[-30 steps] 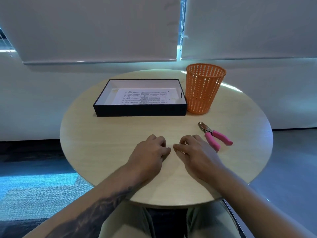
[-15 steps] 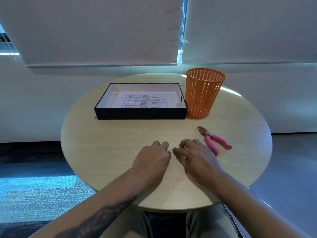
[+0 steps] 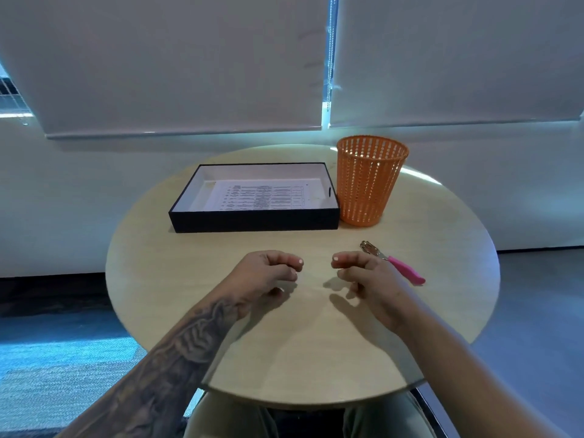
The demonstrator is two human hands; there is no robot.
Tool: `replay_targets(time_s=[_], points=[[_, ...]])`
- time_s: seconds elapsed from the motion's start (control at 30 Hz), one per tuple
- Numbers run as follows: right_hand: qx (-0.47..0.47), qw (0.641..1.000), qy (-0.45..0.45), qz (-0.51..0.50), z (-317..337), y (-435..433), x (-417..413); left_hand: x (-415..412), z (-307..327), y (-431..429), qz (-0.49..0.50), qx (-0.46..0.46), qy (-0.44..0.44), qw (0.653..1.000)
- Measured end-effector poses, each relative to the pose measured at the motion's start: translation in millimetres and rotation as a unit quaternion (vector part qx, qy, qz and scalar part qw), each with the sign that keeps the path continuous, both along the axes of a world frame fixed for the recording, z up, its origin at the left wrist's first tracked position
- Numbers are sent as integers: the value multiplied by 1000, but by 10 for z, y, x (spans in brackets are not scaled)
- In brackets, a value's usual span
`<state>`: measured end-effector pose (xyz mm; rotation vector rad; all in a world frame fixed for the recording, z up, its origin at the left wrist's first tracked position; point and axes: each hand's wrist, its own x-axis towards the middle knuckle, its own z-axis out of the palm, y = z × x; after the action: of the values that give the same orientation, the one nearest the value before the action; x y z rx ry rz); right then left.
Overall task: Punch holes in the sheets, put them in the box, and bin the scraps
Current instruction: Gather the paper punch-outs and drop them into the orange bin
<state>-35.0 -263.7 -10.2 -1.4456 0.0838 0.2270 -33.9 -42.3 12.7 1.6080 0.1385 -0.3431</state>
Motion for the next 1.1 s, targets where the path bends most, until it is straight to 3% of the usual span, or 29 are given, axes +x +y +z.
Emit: replay_targets(time_s=[0.13, 0.23, 0.47, 0.67, 0.8, 0.93, 1.1], points=[[38, 999, 16, 10, 17, -10, 28, 61, 0, -15, -17, -57, 3, 998], [7, 1000, 1, -18, 104, -1, 53, 122, 55, -75, -11, -68, -21, 997], [-58, 990, -112, -55, 697, -134, 319, 479, 569, -322, -3, -52, -119, 992], [-184, 942, -258, -111, 1427, -437, 1018, 1123, 1253, -639, 23, 62, -261, 963], [-282, 915, -253, -135, 1638, -591, 1468, 1549, 1490, -893, 28, 174, -332, 927], [-381, 895, -205, -112, 1627, -682, 1725, 1877, 1492, -1068, -10, 250, -323, 913], [-428, 882, -182, -72, 1586, -752, 1877, 2075, 1406, -1174, -51, 264, -264, 926]])
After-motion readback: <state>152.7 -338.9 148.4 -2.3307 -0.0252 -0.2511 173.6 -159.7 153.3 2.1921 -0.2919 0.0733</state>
